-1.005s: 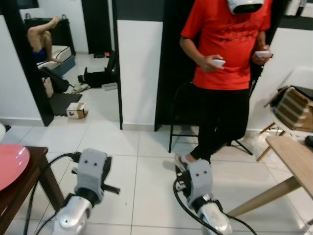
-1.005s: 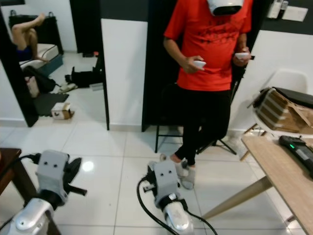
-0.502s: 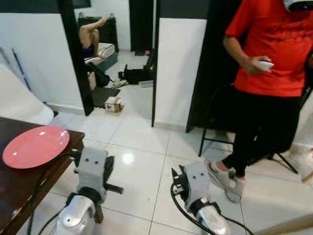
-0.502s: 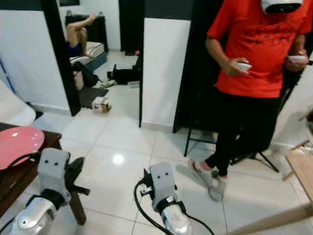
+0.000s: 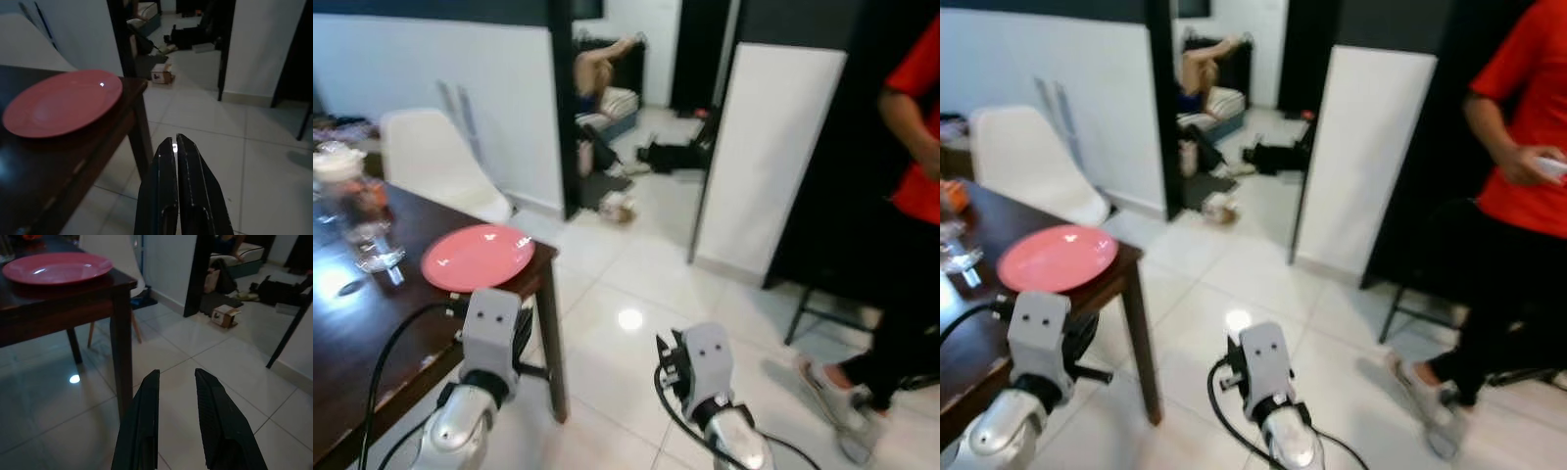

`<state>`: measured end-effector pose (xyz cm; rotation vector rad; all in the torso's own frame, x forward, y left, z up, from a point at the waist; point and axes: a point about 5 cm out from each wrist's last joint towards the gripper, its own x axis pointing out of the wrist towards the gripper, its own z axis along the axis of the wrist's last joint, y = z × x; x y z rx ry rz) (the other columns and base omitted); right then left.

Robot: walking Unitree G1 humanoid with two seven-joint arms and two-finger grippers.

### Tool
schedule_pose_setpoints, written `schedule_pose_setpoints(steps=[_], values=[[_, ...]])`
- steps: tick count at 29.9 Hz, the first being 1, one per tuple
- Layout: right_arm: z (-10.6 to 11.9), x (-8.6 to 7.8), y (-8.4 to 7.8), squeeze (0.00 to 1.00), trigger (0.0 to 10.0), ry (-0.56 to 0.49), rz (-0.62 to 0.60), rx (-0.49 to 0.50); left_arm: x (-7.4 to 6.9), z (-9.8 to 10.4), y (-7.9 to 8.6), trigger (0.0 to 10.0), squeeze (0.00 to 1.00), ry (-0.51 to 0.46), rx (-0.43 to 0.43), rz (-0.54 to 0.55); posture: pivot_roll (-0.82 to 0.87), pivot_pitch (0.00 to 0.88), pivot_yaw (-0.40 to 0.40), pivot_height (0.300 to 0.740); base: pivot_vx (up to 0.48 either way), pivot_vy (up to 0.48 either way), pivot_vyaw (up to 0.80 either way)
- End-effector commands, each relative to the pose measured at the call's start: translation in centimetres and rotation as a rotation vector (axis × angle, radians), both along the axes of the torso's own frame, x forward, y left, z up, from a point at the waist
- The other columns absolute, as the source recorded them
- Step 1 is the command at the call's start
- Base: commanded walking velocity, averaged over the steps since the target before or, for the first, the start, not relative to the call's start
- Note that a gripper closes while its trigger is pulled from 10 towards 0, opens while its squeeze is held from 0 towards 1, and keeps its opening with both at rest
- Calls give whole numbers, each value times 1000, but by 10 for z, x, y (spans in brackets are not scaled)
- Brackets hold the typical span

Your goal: Setting the table

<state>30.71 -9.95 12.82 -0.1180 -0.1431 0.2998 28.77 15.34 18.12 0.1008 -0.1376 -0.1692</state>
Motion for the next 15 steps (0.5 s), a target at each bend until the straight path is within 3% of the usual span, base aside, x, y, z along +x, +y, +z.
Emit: schedule_pose_setpoints(steps=[1,15], values=[[-3,0,-3,0,10000,18,-9,5,-1,-2,0,10000,0,16,14,7,86,41,32,740,0,0,788],[-3,-1,-3,0,10000,24,-15,17,0,-5,0,10000,0,25,55,11,85,42,36,740,0,0,787]])
